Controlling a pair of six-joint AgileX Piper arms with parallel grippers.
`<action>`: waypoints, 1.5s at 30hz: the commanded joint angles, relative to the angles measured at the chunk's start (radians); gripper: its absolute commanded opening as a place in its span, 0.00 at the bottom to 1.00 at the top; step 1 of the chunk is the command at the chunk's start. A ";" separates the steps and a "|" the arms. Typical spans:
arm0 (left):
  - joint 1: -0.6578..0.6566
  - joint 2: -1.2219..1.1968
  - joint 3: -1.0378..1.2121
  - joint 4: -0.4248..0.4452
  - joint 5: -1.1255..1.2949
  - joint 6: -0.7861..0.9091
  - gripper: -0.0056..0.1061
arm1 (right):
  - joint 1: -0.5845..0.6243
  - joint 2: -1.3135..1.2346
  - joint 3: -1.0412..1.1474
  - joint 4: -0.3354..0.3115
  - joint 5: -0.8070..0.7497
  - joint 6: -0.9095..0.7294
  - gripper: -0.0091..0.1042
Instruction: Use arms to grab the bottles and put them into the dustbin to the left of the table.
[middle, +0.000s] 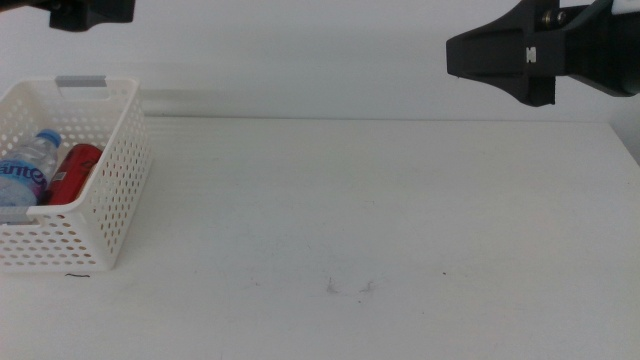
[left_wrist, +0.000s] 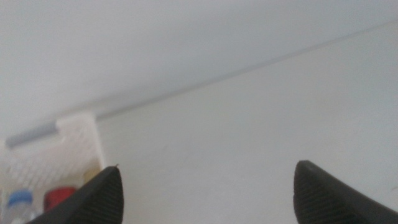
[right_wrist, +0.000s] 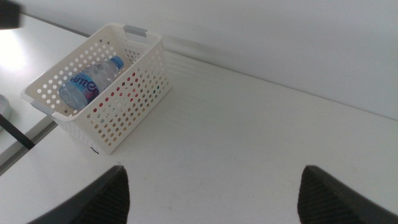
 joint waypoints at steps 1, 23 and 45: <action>-0.059 -0.108 0.086 0.028 -0.092 -0.038 0.89 | 0.000 -0.004 0.001 -0.003 -0.008 -0.002 0.84; -0.103 -0.581 0.442 0.135 -0.365 -0.103 0.89 | 0.000 -0.004 0.001 -0.003 -0.008 -0.002 0.84; 0.036 -0.939 1.208 0.139 -0.689 -0.102 0.89 | -0.232 -0.410 0.695 0.032 -0.684 -0.002 0.84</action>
